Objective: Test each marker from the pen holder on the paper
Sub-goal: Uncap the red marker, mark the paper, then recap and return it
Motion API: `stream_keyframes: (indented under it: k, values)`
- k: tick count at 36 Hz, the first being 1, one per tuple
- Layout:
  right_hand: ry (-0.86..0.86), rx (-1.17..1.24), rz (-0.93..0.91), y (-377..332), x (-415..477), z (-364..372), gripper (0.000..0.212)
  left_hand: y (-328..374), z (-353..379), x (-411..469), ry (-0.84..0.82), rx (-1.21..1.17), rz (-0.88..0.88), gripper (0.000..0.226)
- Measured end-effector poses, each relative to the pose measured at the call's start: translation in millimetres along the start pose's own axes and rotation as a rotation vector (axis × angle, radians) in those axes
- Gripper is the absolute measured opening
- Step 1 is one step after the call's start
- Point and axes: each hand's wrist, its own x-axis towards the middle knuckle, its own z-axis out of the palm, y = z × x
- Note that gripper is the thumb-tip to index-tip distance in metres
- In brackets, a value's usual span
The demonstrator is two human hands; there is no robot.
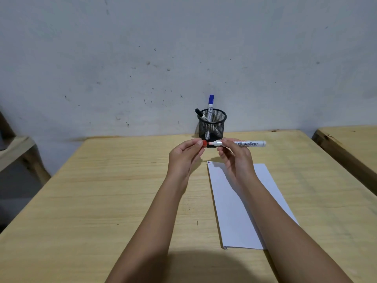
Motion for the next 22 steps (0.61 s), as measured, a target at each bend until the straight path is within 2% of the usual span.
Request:
stream_keyframes:
  k: [7, 22]
  values:
    - [-0.073, -0.123, -0.014, 0.6, -3.2, 2.6, 0.011, -1.6, 2.0, -2.9, -0.008, 0.077, 0.006, 0.007]
    - [-0.133, -0.186, -0.071, 6.2, -5.4, 4.9, 0.007, 2.3, -0.5, -11.5, -0.015, 0.155, 0.071, 0.006]
